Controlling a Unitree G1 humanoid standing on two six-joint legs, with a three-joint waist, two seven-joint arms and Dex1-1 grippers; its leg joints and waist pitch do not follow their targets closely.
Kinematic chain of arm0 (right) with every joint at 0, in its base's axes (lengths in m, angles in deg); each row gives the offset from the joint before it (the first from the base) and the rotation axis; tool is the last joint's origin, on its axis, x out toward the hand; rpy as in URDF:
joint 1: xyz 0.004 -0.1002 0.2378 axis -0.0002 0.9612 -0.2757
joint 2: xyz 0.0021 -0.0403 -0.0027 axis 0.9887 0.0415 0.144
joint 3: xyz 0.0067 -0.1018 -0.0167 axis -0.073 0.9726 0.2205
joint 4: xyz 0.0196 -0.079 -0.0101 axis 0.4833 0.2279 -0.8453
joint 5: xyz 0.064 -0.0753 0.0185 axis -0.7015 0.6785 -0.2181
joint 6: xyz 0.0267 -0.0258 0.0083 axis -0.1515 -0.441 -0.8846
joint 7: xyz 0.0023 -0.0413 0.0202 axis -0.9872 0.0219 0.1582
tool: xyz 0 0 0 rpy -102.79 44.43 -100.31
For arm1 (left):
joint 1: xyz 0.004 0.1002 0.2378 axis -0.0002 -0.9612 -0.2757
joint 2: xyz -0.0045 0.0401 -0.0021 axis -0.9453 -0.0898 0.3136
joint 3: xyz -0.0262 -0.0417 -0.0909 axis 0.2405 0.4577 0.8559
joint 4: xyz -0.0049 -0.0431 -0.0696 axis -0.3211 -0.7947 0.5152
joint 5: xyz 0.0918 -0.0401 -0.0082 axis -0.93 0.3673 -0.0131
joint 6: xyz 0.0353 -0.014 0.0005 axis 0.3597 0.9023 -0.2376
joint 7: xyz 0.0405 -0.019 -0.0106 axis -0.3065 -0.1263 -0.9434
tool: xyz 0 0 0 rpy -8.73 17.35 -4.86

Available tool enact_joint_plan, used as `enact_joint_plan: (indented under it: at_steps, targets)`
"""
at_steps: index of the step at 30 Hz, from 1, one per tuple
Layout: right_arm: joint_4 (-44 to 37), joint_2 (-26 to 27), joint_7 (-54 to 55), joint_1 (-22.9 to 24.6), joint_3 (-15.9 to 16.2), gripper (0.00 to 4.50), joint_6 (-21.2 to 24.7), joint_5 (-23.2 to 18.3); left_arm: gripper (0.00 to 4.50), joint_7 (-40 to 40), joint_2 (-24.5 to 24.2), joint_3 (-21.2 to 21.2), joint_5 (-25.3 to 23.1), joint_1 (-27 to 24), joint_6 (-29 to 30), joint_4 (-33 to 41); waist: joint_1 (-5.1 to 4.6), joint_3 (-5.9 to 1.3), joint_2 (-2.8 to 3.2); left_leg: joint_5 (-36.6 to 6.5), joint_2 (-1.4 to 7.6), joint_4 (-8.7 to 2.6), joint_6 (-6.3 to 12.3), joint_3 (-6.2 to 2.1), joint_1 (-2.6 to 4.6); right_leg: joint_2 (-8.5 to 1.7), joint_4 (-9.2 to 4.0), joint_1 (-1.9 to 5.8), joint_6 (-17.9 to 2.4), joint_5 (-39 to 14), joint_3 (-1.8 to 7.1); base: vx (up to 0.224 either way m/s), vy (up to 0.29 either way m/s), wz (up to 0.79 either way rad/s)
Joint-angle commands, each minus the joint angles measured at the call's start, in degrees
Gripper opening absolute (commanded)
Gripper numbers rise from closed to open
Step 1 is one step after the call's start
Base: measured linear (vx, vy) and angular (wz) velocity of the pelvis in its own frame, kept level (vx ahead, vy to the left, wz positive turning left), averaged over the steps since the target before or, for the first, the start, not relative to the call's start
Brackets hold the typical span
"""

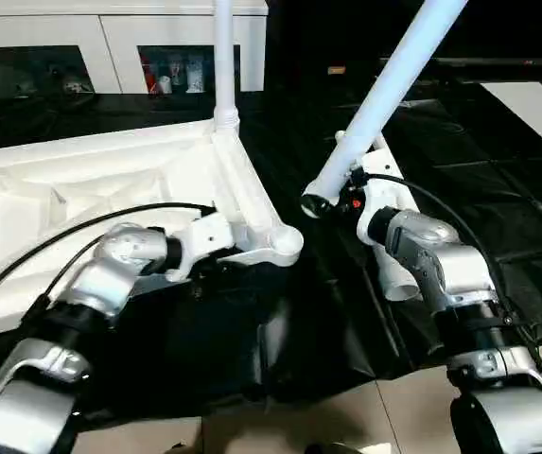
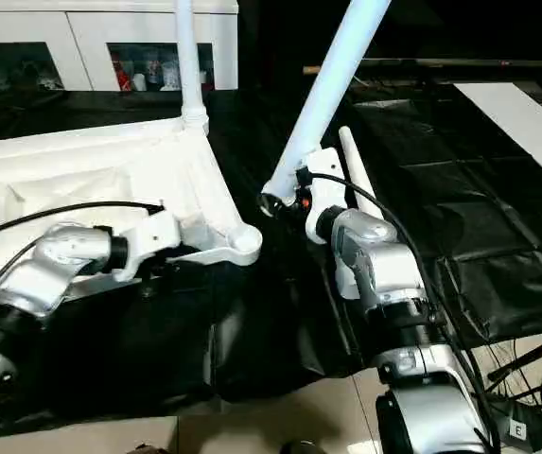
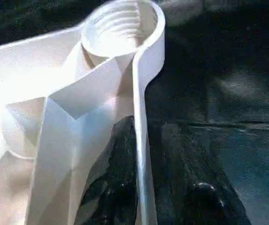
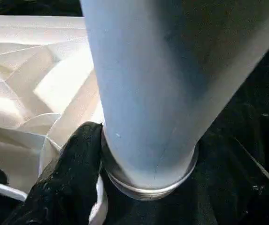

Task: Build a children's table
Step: Insert table leg to table base

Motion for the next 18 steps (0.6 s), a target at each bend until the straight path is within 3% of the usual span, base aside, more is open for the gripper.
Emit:
enact_joint_plan:
  at_steps: [1,3,5,6,7,8,9,14,16,18]
  targets:
    - [-2.51,-0.95,-1.19,-0.02,0.51,2.64,1.14,-0.79,1.41,2.05,-0.63,1.68,2.65,0.22,0.81,3.23,0.43,-4.89,0.45,-7.27,-0.76,-2.96,1.65,1.28,0.61,-1.26,-2.21,4.48,-15.51,-1.07,2.03,0.0,0.0,0.0]
    - [-4.7,-2.0,-3.68,-0.01,0.71,2.64,2.8,-2.22,1.61,3.6,-0.73,5.93,8.18,0.69,4.47,6.76,0.58,-4.79,0.42,-8.62,-0.65,-2.99,0.62,1.3,0.6,-1.26,-2.24,4.41,-15.23,-2.88,2.07,0.0,0.0,0.0]
    - [-5.57,-2.36,-4.65,0.06,0.77,2.64,3.52,-2.8,1.75,3.83,-0.41,7.59,10.34,1.0,6.17,7.92,0.74,-4.69,0.45,-9.69,-0.67,-2.96,0.07,1.32,0.66,-1.17,-2.26,4.27,-15.0,-3.96,2.08,0.0,0.0,0.0]
    - [-8.22,-3.9,-8.66,0.51,1.73,2.64,5.3,-4.19,1.83,3.35,1.75,12.95,18.22,2.97,11.77,11.3,0.72,-4.7,0.09,-10.5,-0.77,-2.9,-0.07,1.42,0.72,-1.02,-2.25,4.42,-14.89,-4.9,2.07,0.0,0.0,0.0]
    - [-8.43,-4.05,-9.05,0.56,1.85,2.64,5.42,-4.28,1.94,3.32,1.96,13.36,18.97,3.15,12.27,11.64,1.13,-4.62,0.25,-11.1,-0.63,-2.88,0.01,1.45,0.92,-1.14,-2.48,4.08,-15.05,-5.87,2.08,0.0,0.0,0.0]
    - [-10.27,-5.41,-12.46,0.98,3.0,2.64,6.35,-5.07,2.05,2.88,3.76,16.39,25.11,4.73,17.03,14.8,1.04,-4.56,0.18,-11.53,-0.65,-2.88,-0.24,1.47,0.81,-1.04,-2.3,4.13,-15.15,-6.37,2.04,0.0,0.0,0.0]
    - [-10.94,-5.96,-13.76,1.17,3.51,2.64,6.64,-5.37,2.15,2.71,4.3,16.92,26.85,5.19,18.86,16.03,1.32,-4.57,0.2,-11.6,-0.56,-2.81,-0.35,1.34,0.7,-1.12,-2.38,4.16,-15.13,-6.77,1.98,0.0,0.0,0.0]
    - [-14.93,-8.64,-20.74,2.04,6.09,2.64,7.57,-7.86,2.53,1.56,6.12,16.55,28.09,6.89,22.88,17.18,1.47,-4.53,-0.28,-10.48,-0.86,-2.59,0.61,1.33,0.24,-0.91,-2.67,4.44,-12.8,-8.57,1.92,0.0,0.0,0.0]
    - [-17.06,-9.69,-23.12,2.6,7.01,2.64,7.74,-8.51,2.59,0.58,7.23,16.73,28.1,7.73,23.93,16.78,1.6,-4.75,-0.21,-9.49,-0.83,-2.44,0.74,1.28,0.21,-0.93,-2.55,4.5,-12.48,-7.94,1.93,0.0,0.0,0.0]
    - [-19.09,-10.47,-24.7,3.18,7.72,2.64,8.65,-9.29,2.87,0.15,8.65,17.38,31.33,7.85,28.04,19.21,1.73,-4.86,-0.22,-8.34,-0.82,-2.34,0.73,1.23,0.18,-0.89,-2.32,4.57,-12.81,-6.23,1.9,0.0,0.0,0.0]
